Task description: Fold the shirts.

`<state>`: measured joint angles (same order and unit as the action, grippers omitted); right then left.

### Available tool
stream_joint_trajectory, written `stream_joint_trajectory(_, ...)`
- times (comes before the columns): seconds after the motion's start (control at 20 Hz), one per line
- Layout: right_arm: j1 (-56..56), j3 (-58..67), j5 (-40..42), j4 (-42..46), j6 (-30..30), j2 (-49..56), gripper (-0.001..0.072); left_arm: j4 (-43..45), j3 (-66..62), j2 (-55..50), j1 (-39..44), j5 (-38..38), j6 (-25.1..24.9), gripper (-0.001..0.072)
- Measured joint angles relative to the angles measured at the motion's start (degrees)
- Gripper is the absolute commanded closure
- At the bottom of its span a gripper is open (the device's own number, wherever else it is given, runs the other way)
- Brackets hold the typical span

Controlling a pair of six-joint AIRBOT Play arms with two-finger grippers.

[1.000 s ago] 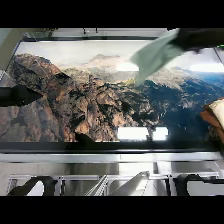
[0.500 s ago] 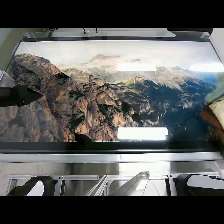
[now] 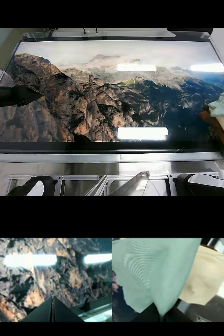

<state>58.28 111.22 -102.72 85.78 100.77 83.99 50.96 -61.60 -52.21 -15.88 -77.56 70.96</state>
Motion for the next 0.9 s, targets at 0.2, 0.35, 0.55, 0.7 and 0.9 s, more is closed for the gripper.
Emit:
stream_joint_trajectory(0.2,0.5,-6.5,-1.8,5.5,-0.3,-0.6,0.0665,0.0,0.0,0.0,0.0,-0.6,0.0,0.0693)
stream_joint_trajectory(0.35,0.7,-11.3,-2.4,8.0,-0.5,-0.8,0.0011,0.0,0.0,0.0,0.0,-1.1,0.0,0.0693)
stream_joint_trajectory(0.55,0.7,-15.4,-2.5,9.2,-0.5,-0.9,0.0011,0.0,0.0,0.0,0.0,-1.3,0.0,0.0693)
stream_joint_trajectory(0.7,0.7,-16.4,-2.6,9.1,-0.5,-0.9,0.0058,0.0,0.0,0.0,0.0,-1.3,0.0,0.0693)
stream_joint_trajectory(0.9,-0.5,-16.7,-2.6,1.9,0.2,-0.9,0.0696,-0.3,-0.3,0.0,0.0,-1.0,0.0,0.0694)
